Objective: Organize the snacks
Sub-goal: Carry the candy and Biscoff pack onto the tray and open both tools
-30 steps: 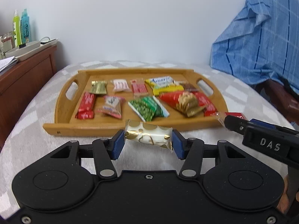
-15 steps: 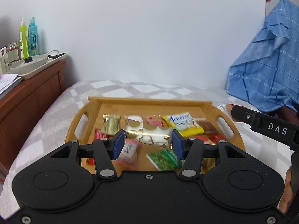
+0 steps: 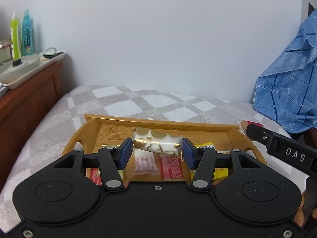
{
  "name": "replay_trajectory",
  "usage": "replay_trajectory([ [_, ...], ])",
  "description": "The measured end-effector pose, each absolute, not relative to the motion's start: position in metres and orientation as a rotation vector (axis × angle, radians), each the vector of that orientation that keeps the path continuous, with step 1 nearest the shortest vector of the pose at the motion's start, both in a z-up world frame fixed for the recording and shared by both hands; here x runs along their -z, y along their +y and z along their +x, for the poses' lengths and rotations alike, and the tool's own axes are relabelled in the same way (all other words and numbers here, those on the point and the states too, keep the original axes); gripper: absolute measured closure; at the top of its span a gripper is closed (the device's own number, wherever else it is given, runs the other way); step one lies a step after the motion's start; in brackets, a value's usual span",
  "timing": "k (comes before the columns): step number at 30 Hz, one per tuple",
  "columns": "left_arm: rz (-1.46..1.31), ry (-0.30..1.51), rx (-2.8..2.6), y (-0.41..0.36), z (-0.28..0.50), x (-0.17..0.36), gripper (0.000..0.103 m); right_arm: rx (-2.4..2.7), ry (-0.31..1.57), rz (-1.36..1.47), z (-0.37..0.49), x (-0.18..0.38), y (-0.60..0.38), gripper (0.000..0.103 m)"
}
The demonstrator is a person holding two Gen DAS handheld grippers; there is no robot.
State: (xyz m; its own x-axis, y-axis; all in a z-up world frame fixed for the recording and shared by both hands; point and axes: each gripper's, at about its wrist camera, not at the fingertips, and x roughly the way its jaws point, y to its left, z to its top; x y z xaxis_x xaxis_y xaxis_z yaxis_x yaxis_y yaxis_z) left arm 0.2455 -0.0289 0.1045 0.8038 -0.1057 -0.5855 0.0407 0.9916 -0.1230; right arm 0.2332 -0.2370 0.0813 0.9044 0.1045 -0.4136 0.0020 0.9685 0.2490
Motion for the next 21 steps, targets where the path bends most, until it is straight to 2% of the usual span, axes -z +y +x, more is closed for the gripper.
replay_trajectory([
  [21,-0.11,0.747,0.086,-0.051,0.326,-0.074,0.051,-0.067,0.537,0.293,0.296,-0.059,-0.246,0.039],
])
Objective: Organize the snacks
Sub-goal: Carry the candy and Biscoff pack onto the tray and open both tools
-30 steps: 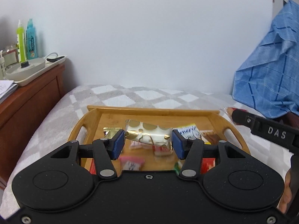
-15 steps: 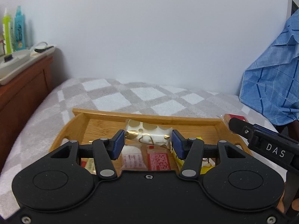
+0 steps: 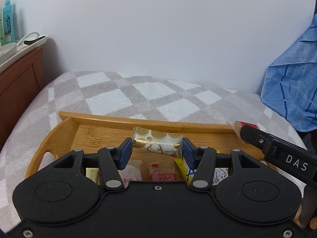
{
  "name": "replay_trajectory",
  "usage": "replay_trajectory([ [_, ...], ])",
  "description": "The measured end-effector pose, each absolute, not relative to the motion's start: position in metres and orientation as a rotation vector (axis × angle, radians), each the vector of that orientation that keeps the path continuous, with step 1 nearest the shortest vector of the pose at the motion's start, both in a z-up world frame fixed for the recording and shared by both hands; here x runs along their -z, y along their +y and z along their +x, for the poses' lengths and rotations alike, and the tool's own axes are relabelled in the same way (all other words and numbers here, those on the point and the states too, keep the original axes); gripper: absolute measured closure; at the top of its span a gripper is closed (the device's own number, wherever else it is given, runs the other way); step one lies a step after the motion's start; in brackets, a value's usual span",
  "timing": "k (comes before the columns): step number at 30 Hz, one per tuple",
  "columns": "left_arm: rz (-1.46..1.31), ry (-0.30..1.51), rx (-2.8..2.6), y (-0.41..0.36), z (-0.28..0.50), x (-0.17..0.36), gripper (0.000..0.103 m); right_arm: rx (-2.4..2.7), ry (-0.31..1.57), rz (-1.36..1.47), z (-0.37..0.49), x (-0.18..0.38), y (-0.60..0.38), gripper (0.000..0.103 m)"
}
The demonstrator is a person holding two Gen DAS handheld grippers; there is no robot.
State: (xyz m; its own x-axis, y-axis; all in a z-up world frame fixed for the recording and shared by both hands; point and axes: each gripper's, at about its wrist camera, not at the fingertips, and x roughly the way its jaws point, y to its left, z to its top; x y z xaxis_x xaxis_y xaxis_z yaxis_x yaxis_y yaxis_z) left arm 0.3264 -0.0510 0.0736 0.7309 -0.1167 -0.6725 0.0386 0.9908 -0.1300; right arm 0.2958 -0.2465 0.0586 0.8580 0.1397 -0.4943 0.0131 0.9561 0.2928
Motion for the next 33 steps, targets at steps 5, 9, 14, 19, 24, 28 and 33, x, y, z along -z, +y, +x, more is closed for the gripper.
replay_trajectory([
  [5,-0.136,0.76,0.089,-0.053,0.34,-0.068,0.051,-0.077,0.555,0.292,0.306,-0.054,-0.248,0.039],
  [9,-0.129,0.77,0.08,-0.056,0.348,-0.063,0.051,-0.083,0.571,0.27,0.311,-0.049,-0.247,0.039],
  [14,-0.134,0.781,0.08,-0.058,0.353,-0.056,0.051,-0.076,0.589,0.258,0.316,-0.044,-0.247,0.039],
  [19,-0.147,0.791,0.073,-0.057,0.357,-0.05,0.051,-0.072,0.604,0.258,0.319,-0.041,-0.248,0.038],
  [24,-0.146,0.797,0.067,-0.055,0.361,-0.046,0.051,-0.074,0.616,0.249,0.323,-0.037,-0.246,0.038],
  [28,-0.133,0.805,0.061,-0.055,0.364,-0.042,0.051,-0.073,0.63,0.236,0.326,-0.034,-0.243,0.038],
  [33,-0.14,0.817,0.057,-0.053,0.367,-0.038,0.051,-0.073,0.65,0.235,0.329,-0.033,-0.241,0.038],
])
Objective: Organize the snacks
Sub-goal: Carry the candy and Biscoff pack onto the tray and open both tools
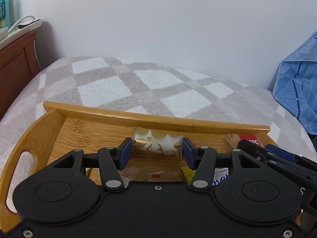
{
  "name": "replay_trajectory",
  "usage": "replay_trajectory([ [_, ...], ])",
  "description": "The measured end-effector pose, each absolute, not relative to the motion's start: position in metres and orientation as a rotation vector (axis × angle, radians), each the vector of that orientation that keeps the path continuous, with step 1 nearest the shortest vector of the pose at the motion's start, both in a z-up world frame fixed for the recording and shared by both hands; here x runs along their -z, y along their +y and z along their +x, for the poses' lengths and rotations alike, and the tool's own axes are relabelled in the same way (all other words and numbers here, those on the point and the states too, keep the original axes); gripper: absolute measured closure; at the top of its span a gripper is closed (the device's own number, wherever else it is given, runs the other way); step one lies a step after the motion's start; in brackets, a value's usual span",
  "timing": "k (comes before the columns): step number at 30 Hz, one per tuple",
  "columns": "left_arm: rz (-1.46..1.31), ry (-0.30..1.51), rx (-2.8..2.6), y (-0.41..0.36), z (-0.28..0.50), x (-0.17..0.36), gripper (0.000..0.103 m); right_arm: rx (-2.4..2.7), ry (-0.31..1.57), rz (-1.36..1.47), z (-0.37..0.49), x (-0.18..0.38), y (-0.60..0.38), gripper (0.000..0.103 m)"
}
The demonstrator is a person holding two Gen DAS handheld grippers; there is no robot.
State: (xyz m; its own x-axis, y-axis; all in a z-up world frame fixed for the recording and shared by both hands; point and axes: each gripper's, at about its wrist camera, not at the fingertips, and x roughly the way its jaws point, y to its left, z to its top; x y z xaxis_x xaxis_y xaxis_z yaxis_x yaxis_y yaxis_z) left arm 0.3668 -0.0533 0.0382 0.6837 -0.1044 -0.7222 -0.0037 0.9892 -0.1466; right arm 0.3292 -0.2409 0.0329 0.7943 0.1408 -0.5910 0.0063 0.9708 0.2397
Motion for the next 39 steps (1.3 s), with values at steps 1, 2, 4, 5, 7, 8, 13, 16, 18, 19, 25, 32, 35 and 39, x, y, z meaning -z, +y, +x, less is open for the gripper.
replay_trajectory([
  [1,-0.139,0.819,0.057,-0.053,0.367,-0.038,0.051,-0.071,0.655,0.236,0.33,-0.033,-0.241,0.038],
  [2,-0.135,0.819,0.056,-0.053,0.367,-0.037,0.051,-0.069,0.66,0.241,0.33,-0.032,-0.241,0.038],
  [4,-0.128,0.82,0.054,-0.054,0.368,-0.036,0.05,-0.062,0.67,0.251,0.332,-0.031,-0.242,0.038],
  [5,-0.127,0.821,0.055,-0.054,0.368,-0.036,0.05,-0.06,0.675,0.254,0.332,-0.03,-0.243,0.038],
  [7,-0.117,0.819,0.056,-0.055,0.368,-0.035,0.05,-0.059,0.68,0.258,0.333,-0.029,-0.243,0.038],
  [8,-0.111,0.819,0.056,-0.056,0.368,-0.035,0.05,-0.059,0.681,0.256,0.333,-0.029,-0.243,0.038],
  [13,-0.082,0.825,0.053,-0.059,0.368,-0.034,0.05,-0.055,0.69,0.24,0.334,-0.028,-0.24,0.038],
  [16,-0.06,0.827,0.05,-0.062,0.369,-0.034,0.05,-0.054,0.694,0.233,0.334,-0.027,-0.239,0.038],
  [18,-0.061,0.825,0.049,-0.061,0.369,-0.034,0.05,-0.054,0.695,0.232,0.335,-0.027,-0.239,0.038],
  [19,-0.062,0.825,0.049,-0.061,0.369,-0.034,0.05,-0.055,0.696,0.23,0.335,-0.027,-0.239,0.038],
  [25,-0.047,0.829,0.051,-0.062,0.369,-0.034,0.049,-0.062,0.705,0.211,0.336,-0.026,-0.237,0.037],
  [32,-0.032,0.862,0.044,-0.066,0.375,-0.036,0.049,-0.083,0.729,0.159,0.341,-0.025,-0.233,0.036],
  [35,-0.024,0.864,0.043,-0.067,0.376,-0.035,0.048,-0.09,0.734,0.15,0.343,-0.024,-0.233,0.036],
  [39,-0.016,0.859,0.039,-0.068,0.375,-0.034,0.048,-0.098,0.741,0.138,0.344,-0.024,-0.232,0.036],
])
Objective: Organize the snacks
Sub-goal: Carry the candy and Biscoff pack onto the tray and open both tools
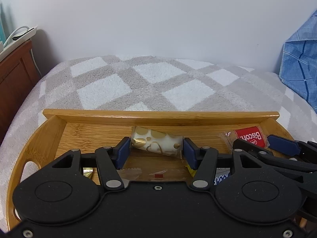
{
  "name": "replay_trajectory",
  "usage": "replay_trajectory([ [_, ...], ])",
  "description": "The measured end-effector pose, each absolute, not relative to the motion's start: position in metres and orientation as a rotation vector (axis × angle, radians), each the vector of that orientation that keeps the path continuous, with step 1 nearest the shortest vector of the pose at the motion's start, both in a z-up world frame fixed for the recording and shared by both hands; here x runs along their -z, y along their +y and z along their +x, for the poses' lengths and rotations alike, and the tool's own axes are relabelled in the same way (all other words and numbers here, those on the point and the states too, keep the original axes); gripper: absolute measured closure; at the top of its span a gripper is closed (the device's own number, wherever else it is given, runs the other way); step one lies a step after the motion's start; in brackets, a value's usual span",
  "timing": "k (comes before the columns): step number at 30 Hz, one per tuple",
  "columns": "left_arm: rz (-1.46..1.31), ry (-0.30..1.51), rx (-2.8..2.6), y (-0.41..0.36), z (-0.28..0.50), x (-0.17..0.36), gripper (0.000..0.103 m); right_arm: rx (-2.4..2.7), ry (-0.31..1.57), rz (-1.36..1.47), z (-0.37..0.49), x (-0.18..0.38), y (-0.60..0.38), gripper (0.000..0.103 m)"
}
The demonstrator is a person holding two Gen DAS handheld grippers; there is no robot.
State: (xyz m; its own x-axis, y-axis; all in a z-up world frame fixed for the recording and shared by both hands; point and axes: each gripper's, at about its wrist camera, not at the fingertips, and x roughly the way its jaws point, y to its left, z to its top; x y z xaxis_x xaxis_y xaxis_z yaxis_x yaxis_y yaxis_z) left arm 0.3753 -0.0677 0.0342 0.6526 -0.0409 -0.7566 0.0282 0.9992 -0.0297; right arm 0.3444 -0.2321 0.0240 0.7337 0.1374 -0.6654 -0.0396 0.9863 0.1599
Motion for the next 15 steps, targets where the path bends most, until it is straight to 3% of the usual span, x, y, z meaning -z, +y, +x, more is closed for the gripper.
replay_trajectory([
  [6,-0.017,0.858,0.033,-0.068,0.375,-0.0337,0.045,-0.102,0.738,0.146,0.3445,-0.0246,-0.2336,0.034],
  [10,-0.028,0.861,0.029,-0.0658,0.3741,-0.0337,0.038,-0.106,0.734,0.164,0.3434,-0.0261,-0.2363,0.027],
  [15,-0.054,0.864,0.015,-0.0602,0.3723,-0.0354,0.032,-0.107,0.732,0.185,0.3427,-0.0278,-0.2389,0.024],
])
